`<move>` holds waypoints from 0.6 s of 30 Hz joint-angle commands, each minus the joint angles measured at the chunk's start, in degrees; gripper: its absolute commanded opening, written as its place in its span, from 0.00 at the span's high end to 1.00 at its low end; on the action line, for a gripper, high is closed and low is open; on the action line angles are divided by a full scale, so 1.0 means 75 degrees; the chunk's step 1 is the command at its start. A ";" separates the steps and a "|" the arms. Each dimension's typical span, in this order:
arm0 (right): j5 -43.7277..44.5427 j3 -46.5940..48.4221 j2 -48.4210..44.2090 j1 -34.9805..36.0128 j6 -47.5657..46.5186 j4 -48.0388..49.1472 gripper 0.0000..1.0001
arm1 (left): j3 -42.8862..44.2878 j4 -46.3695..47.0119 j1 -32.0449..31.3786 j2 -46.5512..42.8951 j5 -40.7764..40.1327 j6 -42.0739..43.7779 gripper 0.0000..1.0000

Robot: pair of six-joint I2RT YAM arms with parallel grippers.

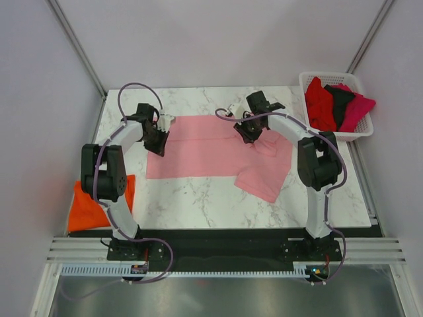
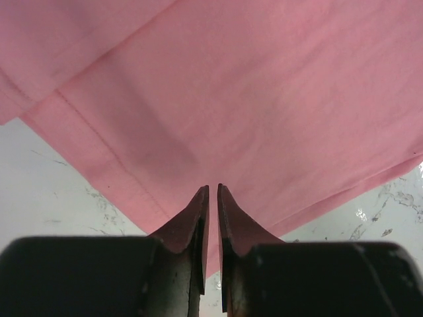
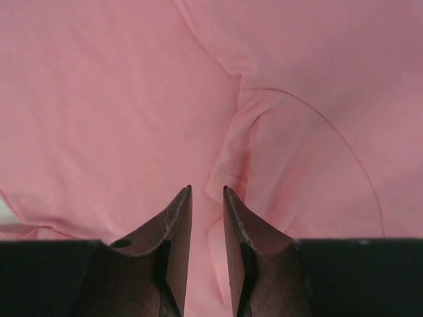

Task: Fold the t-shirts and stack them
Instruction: Fold the tshirt

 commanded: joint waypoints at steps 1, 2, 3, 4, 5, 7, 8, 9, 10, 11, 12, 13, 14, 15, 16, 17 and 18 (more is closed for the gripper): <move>0.0161 0.0394 0.0272 0.0028 -0.0095 -0.0041 0.66 | -0.0161 0.0158 -0.0002 -0.0111 0.0301 -0.0288 0.83; 0.0184 0.0406 0.0377 0.0028 -0.0095 -0.0041 0.66 | -0.0185 0.0158 -0.0014 -0.0088 0.0313 -0.0288 0.83; 0.0277 0.0441 0.0425 0.0017 -0.0084 -0.0029 0.66 | -0.0196 0.0158 -0.0014 -0.0053 0.0313 -0.0311 0.82; 0.0325 0.0441 0.0460 0.0040 -0.0084 0.0006 0.66 | -0.0231 0.0158 -0.0014 -0.0017 0.0313 -0.0311 0.81; 0.0372 0.0476 0.0542 0.0028 -0.0072 0.0006 0.66 | -0.0243 0.0158 -0.0014 0.0006 0.0301 -0.0288 0.80; 0.0488 0.0535 0.0613 0.0028 -0.0072 0.0029 0.66 | -0.0255 0.0146 -0.0014 0.0041 0.0266 -0.0264 0.79; 0.0524 0.0558 0.0682 0.0028 -0.0072 0.0041 0.66 | -0.0244 0.0146 -0.0014 0.0099 0.0255 -0.0230 0.79; 0.0536 0.0582 0.0706 0.0028 -0.0072 0.0030 0.66 | -0.0243 0.0146 -0.0014 0.0135 0.0254 -0.0218 0.79; 0.0571 0.0593 0.0730 0.0028 -0.0060 0.0053 0.66 | -0.0220 0.0146 -0.0014 0.0170 0.0231 -0.0217 0.79; 0.0583 0.0605 0.0765 0.0017 -0.0060 0.0065 0.66 | -0.0220 0.0146 -0.0014 0.0205 0.0219 -0.0217 0.79; 0.0595 0.0605 0.0788 0.0028 -0.0049 0.0065 0.66 | -0.0197 0.0123 -0.0014 0.0229 0.0231 -0.0217 0.79; 0.0618 0.0605 0.0789 0.0028 -0.0037 0.0065 0.66 | -0.0162 0.0134 -0.0014 0.0229 0.0243 -0.0229 0.79; 0.0641 0.0605 0.0800 0.0028 -0.0037 0.0065 0.67 | -0.0150 0.0111 -0.0014 0.0229 0.0243 -0.0229 0.79; 0.0653 0.0605 0.0812 0.0040 -0.0037 0.0076 0.70 | -0.0138 0.0122 -0.0014 0.0241 0.0243 -0.0241 0.79; 0.0653 0.0594 0.0812 0.0028 -0.0037 0.0065 0.73 | -0.0103 0.0111 -0.0014 0.0252 0.0220 -0.0241 0.79; 0.0688 0.0570 0.0800 0.0017 -0.0037 0.0065 0.75 | -0.0103 0.0111 -0.0014 0.0252 0.0208 -0.0229 0.79; 0.0700 0.0570 0.0789 0.0028 -0.0037 0.0065 0.77 | -0.0091 0.0099 -0.0014 0.0276 0.0184 -0.0206 0.79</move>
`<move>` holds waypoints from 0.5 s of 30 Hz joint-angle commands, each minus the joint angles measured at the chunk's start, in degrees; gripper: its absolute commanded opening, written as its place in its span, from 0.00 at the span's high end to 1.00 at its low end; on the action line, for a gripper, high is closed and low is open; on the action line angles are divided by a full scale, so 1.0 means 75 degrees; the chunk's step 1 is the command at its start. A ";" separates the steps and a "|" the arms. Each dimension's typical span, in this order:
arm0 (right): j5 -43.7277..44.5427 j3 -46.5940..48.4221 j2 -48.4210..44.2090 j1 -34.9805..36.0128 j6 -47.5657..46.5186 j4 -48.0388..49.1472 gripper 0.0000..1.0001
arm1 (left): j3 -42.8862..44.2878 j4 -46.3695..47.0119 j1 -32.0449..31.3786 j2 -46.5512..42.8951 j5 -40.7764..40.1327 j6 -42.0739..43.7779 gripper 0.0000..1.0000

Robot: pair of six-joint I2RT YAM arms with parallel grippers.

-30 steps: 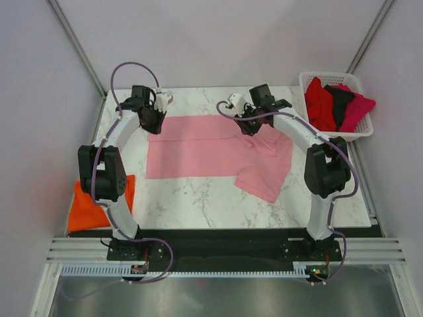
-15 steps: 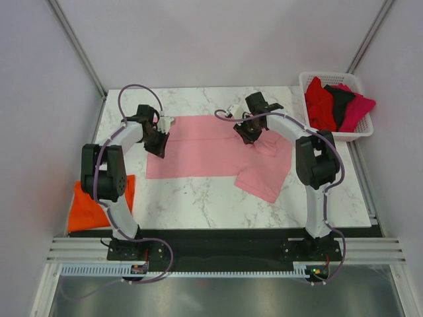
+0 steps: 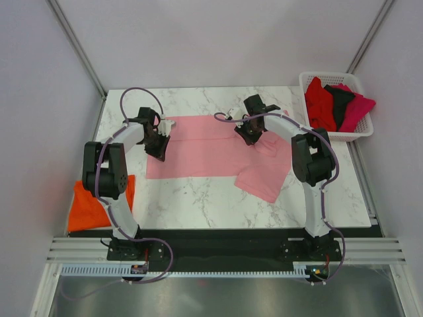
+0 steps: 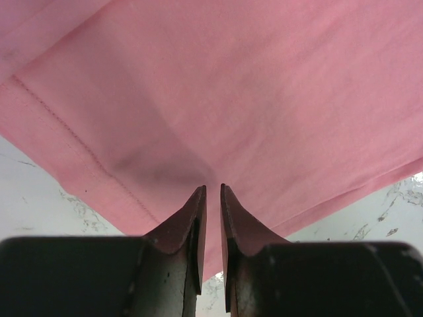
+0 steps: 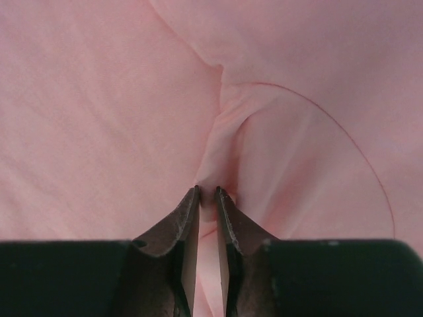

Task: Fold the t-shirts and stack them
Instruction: Fold the tshirt

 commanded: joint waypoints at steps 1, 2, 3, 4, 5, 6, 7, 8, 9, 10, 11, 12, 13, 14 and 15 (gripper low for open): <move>0.0106 0.0250 0.0025 0.0022 -0.0037 0.0076 0.78 | 0.0165 0.0096 -0.0014 0.0046 0.0146 -0.0130 0.79; 0.0129 0.0238 0.0025 0.0022 -0.0048 0.0088 0.78 | 0.0165 0.0096 -0.0014 0.0046 0.0135 -0.0142 0.79; 0.0129 0.0214 0.0013 0.0022 -0.0048 0.0076 0.80 | 0.0177 0.0085 -0.0014 0.0069 0.0134 -0.0118 0.79; 0.0118 0.0191 0.0013 0.0022 -0.0048 0.0065 0.81 | 0.0189 0.0084 -0.0014 0.0081 0.0134 -0.0118 0.79; 0.0129 0.0156 -0.0010 0.0034 -0.0048 0.0076 0.81 | 0.0200 0.0084 -0.0014 0.0081 0.0134 -0.0141 0.79; 0.0129 0.0132 -0.0010 0.0022 -0.0048 0.0053 0.81 | 0.0201 0.0073 -0.0014 0.0092 0.0134 -0.0130 0.79; 0.0129 0.0121 -0.0033 0.0034 -0.0048 0.0064 0.83 | 0.0201 0.0084 -0.0014 0.0092 0.0134 -0.0118 0.79; 0.0129 0.0097 -0.0057 0.0022 -0.0048 0.0053 0.86 | 0.0212 0.0084 -0.0014 0.0104 0.0123 -0.0130 0.79; 0.0106 0.0097 -0.0057 0.0022 -0.0048 0.0041 0.90 | 0.0212 0.0084 -0.0014 0.0093 0.0123 -0.0130 0.79; 0.0071 0.0097 -0.0080 0.0022 -0.0048 0.0030 0.93 | 0.0212 0.0084 -0.0014 0.0092 0.0123 -0.0130 0.79; 0.0059 0.0109 -0.0138 0.0034 -0.0048 0.0029 0.96 | 0.0224 0.0084 -0.0014 0.0104 0.0123 -0.0130 0.79; 0.0024 0.0132 -0.0174 0.0022 -0.0014 0.0006 0.96 | 0.0224 0.0084 -0.0002 0.0116 0.0134 -0.0130 0.79; -0.0011 0.0167 -0.0244 0.0046 0.0010 -0.0052 0.97 | 0.0224 0.0084 -0.0014 0.0104 0.0134 -0.0130 0.79; -0.0035 0.0249 -0.0279 0.0057 0.0022 -0.0087 0.97 | 0.0224 0.0084 -0.0014 0.0081 0.0134 -0.0118 0.79; -0.0093 0.0284 -0.0314 0.0081 0.0034 -0.0157 0.97 | 0.0236 0.0073 -0.0014 0.0092 0.0134 -0.0130 0.79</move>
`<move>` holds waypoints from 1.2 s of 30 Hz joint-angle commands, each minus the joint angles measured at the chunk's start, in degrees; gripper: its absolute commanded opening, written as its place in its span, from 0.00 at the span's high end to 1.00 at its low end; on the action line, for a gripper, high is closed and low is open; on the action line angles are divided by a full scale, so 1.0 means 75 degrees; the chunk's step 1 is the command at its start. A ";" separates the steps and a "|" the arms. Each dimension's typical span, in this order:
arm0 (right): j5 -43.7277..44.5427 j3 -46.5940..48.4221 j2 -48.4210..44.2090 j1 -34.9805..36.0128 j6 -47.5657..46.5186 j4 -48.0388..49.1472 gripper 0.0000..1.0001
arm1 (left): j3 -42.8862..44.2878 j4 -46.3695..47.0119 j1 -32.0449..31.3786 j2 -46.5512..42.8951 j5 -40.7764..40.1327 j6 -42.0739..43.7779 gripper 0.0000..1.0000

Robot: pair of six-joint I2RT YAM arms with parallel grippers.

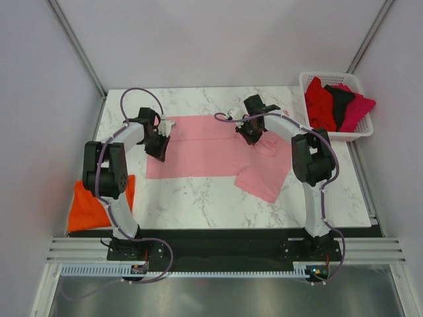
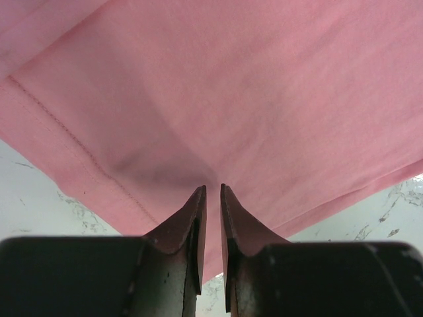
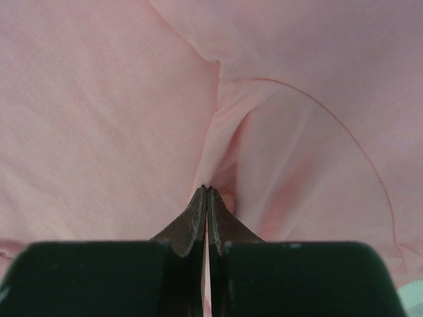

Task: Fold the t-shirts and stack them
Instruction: Fold the tshirt

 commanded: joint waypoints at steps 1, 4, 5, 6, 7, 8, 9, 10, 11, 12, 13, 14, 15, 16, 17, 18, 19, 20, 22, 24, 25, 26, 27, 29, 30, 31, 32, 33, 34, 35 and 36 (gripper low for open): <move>-0.0233 0.0296 -0.0396 0.0113 0.0036 -0.0167 0.97 | 0.0236 0.0082 -0.0014 0.0034 0.0137 -0.0118 0.79; -0.0374 0.0390 -0.0514 0.0206 0.0048 -0.0354 0.97 | 0.0282 0.0093 -0.0014 0.0069 0.0149 -0.0118 0.79; -0.0386 0.0390 -0.0537 0.0265 0.0048 -0.0389 0.97 | 0.0294 0.0105 -0.0014 0.0093 0.0161 -0.0130 0.79; -0.0398 0.0402 -0.0561 0.0300 0.0060 -0.0413 0.97 | 0.0341 0.0093 -0.0014 0.0128 0.0149 -0.0118 0.79; -0.0421 0.0413 -0.0607 0.0335 0.0095 -0.0436 0.97 | 0.0364 0.0082 -0.0002 0.0140 0.0172 -0.0141 0.79; -0.0421 0.0437 -0.0608 0.0382 0.0118 -0.0448 0.97 | 0.0376 0.0082 -0.0014 0.0151 0.0196 -0.0165 0.79; -0.0421 0.0448 -0.0619 0.0418 0.0130 -0.0471 0.97 | 0.0411 0.0093 -0.0014 0.0163 0.0219 -0.0177 0.79; -0.0433 0.0483 -0.0608 0.0441 0.0142 -0.0495 0.97 | 0.0400 0.0093 -0.0014 0.0163 0.0219 -0.0188 0.79; -0.0433 0.0519 -0.0596 0.0465 0.0177 -0.0518 0.97 | 0.0411 0.0093 -0.0014 0.0163 0.0243 -0.0177 0.79; -0.0433 0.0554 -0.0596 0.0488 0.0189 -0.0553 0.97 | 0.0412 0.0093 -0.0014 0.0163 0.0243 -0.0188 0.79; -0.0433 0.0566 -0.0573 0.0488 0.0189 -0.0565 0.97 | 0.0412 0.0093 -0.0014 0.0152 0.0254 -0.0189 0.79; -0.0433 0.0624 -0.0573 0.0511 0.0189 -0.0600 0.97 | 0.0412 0.0105 -0.0014 0.0151 0.0243 -0.0177 0.79; -0.0433 0.0624 -0.0561 0.0512 0.0189 -0.0612 0.97 | 0.0423 0.0093 -0.0014 0.0140 0.0231 -0.0188 0.79; -0.0444 0.0636 -0.0549 0.0535 0.0189 -0.0659 0.97 | 0.0423 0.0093 -0.0014 0.0140 0.0220 -0.0177 0.79; -0.0433 0.0671 -0.0561 0.0558 0.0189 -0.0682 0.97 | 0.0423 0.0093 -0.0014 0.0128 0.0219 -0.0177 0.79; -0.0421 0.0694 -0.0561 0.0558 0.0201 -0.0717 0.97 | 0.0435 0.0105 -0.0014 0.0128 0.0231 -0.0177 0.79; -0.0433 0.0706 -0.0572 0.0593 0.0212 -0.0718 0.97 | 0.0435 0.0093 -0.0002 0.0116 0.0220 -0.0165 0.79; -0.0410 0.0718 -0.0584 0.0594 0.0236 -0.0741 0.97 | 0.0435 0.0093 -0.0014 0.0116 0.0219 -0.0153 0.79; -0.0433 0.0753 -0.0631 0.0652 0.0259 -0.0835 0.97 | 0.0458 0.0105 -0.0014 0.0105 0.0196 -0.0130 0.79; -0.0468 0.0765 -0.0655 0.0687 0.0271 -0.0870 0.97 | 0.0482 0.0105 -0.0014 0.0105 0.0173 -0.0118 0.79; -0.0503 0.0765 -0.0678 0.0745 0.0271 -0.0928 0.97 | 0.0505 0.0105 -0.0014 0.0116 0.0161 -0.0095 0.79; -0.0515 0.0742 -0.0690 0.0769 0.0271 -0.0929 0.96 | 0.0540 0.0105 -0.0014 0.0128 0.0138 -0.0095 0.79; -0.0515 0.0742 -0.0701 0.0804 0.0271 -0.0952 0.96 | 0.0598 0.0105 -0.0014 0.0151 0.0114 -0.0072 0.79; -0.0526 0.0765 -0.0690 0.0886 0.0329 -0.0952 0.92 | 0.0634 0.0093 -0.0014 0.0175 0.0114 -0.0083 0.79; -0.0550 0.0788 -0.0690 0.0887 0.0364 -0.0964 0.89 | 0.0681 0.0105 -0.0014 0.0186 0.0114 -0.0083 0.79; -0.0527 0.0788 -0.0655 0.0910 0.0388 -0.0964 0.85 | 0.0693 0.0093 -0.0014 0.0187 0.0102 -0.0095 0.78; -0.0515 0.0846 -0.0643 0.0922 0.0469 -0.0975 0.78 | 0.0704 0.0093 -0.0014 0.0163 0.0114 -0.0083 0.78; -0.0503 0.0859 -0.0643 0.0922 0.0505 -0.0976 0.74 | 0.0716 0.0093 -0.0014 0.0175 0.0114 -0.0083 0.78; -0.0468 0.0859 -0.0701 0.0910 0.0529 -0.0976 0.71 | 0.0716 0.0093 -0.0014 0.0140 0.0114 -0.0060 0.78; -0.0445 0.0824 -0.0748 0.0922 0.0529 -0.0976 0.67 | 0.0728 0.0093 -0.0014 0.0128 0.0079 -0.0060 0.78; -0.0387 0.0812 -0.0818 0.0922 0.0517 -0.0964 0.66 | 0.0740 0.0093 -0.0002 0.0116 0.0056 -0.0048 0.78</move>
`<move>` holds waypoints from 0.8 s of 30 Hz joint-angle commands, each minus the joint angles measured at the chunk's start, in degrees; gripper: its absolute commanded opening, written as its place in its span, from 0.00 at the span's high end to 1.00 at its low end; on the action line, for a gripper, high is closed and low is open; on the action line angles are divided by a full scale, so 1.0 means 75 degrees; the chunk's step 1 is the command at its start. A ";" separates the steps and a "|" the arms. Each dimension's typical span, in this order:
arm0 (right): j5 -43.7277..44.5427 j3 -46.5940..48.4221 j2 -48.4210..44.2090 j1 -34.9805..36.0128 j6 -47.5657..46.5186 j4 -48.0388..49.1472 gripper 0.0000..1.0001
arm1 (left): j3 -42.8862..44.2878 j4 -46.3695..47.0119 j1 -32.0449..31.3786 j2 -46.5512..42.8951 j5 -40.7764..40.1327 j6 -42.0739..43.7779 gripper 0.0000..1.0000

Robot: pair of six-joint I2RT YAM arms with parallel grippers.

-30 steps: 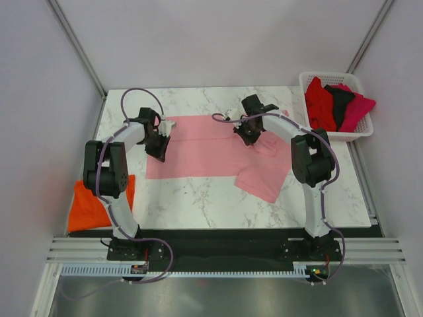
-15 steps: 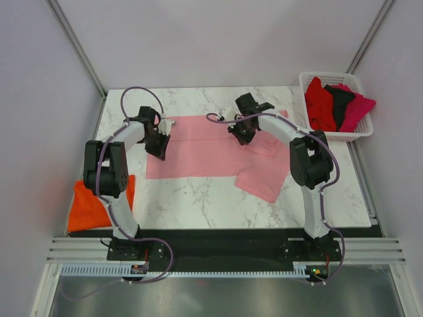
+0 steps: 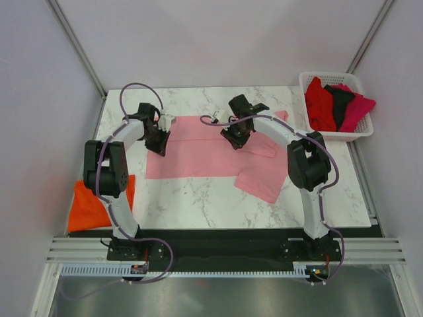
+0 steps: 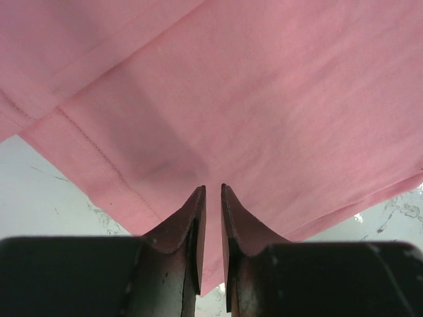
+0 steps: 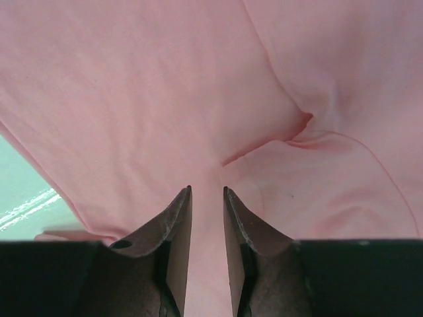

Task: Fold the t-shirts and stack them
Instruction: Fold the tshirt

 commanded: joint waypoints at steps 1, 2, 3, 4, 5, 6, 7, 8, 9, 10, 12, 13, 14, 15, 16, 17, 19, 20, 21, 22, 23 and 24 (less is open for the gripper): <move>-0.0004 0.0218 -0.0707 -0.0008 0.0095 -0.0066 0.66 | 0.0288 0.0079 -0.0014 -0.0029 0.0047 -0.0025 0.78; 0.0054 0.0113 -0.0778 -0.0031 0.0060 -0.0043 0.66 | 0.0311 0.0090 -0.0002 -0.0030 0.0023 -0.0013 0.77; 0.0171 0.0042 -0.0849 -0.0055 -0.0010 0.0004 0.66 | 0.0381 0.0090 -0.0002 -0.0018 -0.0035 0.0010 0.77; 0.0195 -0.0040 -0.0989 -0.0090 -0.0023 0.0039 0.66 | 0.0428 0.0090 -0.0002 -0.0006 -0.0070 0.0034 0.77; 0.0207 -0.0192 -0.1036 -0.0218 -0.0034 0.0074 0.66 | 0.0498 0.0090 -0.0014 0.0052 -0.0117 0.0057 0.76; 0.0219 -0.0251 -0.1072 -0.0288 -0.0023 0.0179 0.66 | 0.0650 0.0090 -0.0002 0.0099 -0.0187 0.0081 0.76; 0.0254 -0.0298 -0.1095 -0.0370 0.0000 0.0203 0.66 | 0.0733 0.0090 0.0010 0.0146 -0.0199 0.0081 0.76; 0.0254 -0.0264 -0.1072 -0.0557 0.0024 0.0226 0.66 | 0.0838 0.0067 0.0021 0.0251 -0.0211 0.0093 0.76; 0.0266 -0.0229 -0.1037 -0.0652 0.0047 0.0250 0.66 | 0.1071 0.0067 0.0033 0.0298 -0.0234 0.0093 0.76; 0.0300 -0.0101 -0.0967 -0.0838 0.0106 0.0285 0.67 | 0.1224 0.0044 0.0056 0.0368 -0.0246 0.0104 0.76; 0.0359 0.0029 -0.0873 -0.1027 0.0141 0.0402 0.67 | 0.1679 -0.0026 0.0080 0.0626 -0.0316 0.0104 0.76; 0.0417 0.0157 -0.0757 -0.1236 0.0153 0.0437 0.67 | 0.1845 -0.0050 0.0115 0.0731 -0.0340 0.0093 0.76; 0.0441 0.0216 -0.0686 -0.1354 0.0153 0.0472 0.67 | 0.2206 -0.0074 0.0127 0.0825 -0.0352 0.0081 0.75; 0.0488 0.0275 -0.0604 -0.1460 0.0141 0.0566 0.67 | 0.2396 -0.0143 0.0139 0.1070 -0.0352 0.0069 0.75; 0.0546 0.0345 -0.0464 -0.1577 0.0130 0.0648 0.67 | 0.2606 -0.0179 0.0162 0.1200 -0.0375 0.0069 0.75; 0.0651 0.0392 -0.0382 -0.1775 0.0130 0.0741 0.67 | 0.3014 -0.0237 0.0174 0.1340 -0.0399 0.0058 0.74; 0.0711 0.0660 -0.0055 -0.2069 0.0106 0.0906 0.68 | 0.3438 -0.0447 0.0197 0.1820 -0.0562 0.0116 0.74; 0.0734 0.0790 0.0063 -0.2163 0.0106 0.0906 0.68 | 0.3649 -0.0507 0.0197 0.2008 -0.0609 0.0116 0.74; 0.0723 0.0919 0.0204 -0.2234 0.0106 0.0918 0.68 | 0.3965 -0.0542 0.0220 0.2126 -0.0633 0.0128 0.74; 0.0734 0.1175 0.0472 -0.2374 0.0118 0.0930 0.68 | 0.4072 -0.0554 0.0267 0.2382 -0.0656 0.0116 0.74; 0.0746 0.1294 0.0602 -0.2422 0.0141 0.0941 0.69 | 0.4282 -0.0566 0.0279 0.2489 -0.0668 0.0116 0.73; 0.0758 0.1411 0.0731 -0.2468 0.0141 0.0953 0.69 | 0.4365 -0.0589 0.0291 0.2606 -0.0750 0.0139 0.73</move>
